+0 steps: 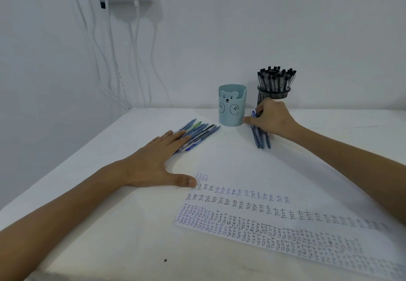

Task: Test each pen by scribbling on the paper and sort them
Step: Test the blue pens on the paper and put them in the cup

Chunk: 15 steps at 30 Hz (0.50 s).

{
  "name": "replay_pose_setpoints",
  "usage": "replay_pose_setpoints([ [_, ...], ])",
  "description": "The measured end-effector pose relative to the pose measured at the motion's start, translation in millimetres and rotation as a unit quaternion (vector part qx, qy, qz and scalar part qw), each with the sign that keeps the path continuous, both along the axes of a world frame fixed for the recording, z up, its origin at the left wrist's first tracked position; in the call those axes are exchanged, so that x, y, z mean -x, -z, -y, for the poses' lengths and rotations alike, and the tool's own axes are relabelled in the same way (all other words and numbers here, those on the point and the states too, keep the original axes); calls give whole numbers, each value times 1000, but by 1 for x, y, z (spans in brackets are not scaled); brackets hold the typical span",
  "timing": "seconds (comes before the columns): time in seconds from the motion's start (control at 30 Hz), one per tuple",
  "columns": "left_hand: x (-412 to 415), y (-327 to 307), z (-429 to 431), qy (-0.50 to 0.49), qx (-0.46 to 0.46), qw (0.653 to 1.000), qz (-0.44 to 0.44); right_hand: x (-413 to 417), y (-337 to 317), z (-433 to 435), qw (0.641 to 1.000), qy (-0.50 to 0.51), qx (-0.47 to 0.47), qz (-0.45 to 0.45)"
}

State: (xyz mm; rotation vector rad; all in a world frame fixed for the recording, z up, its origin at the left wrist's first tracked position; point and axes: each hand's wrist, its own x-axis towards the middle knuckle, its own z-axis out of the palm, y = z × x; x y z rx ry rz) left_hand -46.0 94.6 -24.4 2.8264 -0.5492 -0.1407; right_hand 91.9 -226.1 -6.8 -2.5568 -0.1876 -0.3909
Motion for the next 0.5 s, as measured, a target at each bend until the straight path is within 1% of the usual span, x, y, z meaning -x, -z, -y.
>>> replay_pose_setpoints([
  [0.13, 0, -1, 0, -1, 1, 1000, -4, 3, 6, -3, 999, 12, 35, 19],
  [0.2, 1, -1, 1, -1, 1, 1000, -4, 12, 5, -7, 996, 9, 71, 61],
  [0.23, 1, -1, 0, -1, 1, 1000, -4, 19, 4, -11, 991, -4, 90, 98],
  [0.3, 1, -1, 0, -1, 2, 1000, -5, 33, 0, -23, 979, -75, 102, 162],
  [0.37, 1, -1, 1, -2, -1, 1000, -5, 48, -3, -39, 959, -176, 115, 188],
  [0.43, 1, -1, 1, -1, -3, 1000, -4, 56, 0, -53, 930, -255, 172, 200],
  [0.5, 2, -3, 2, 2, -2, 1000, -4, 58, 8, -62, 905, -293, 231, 204],
])
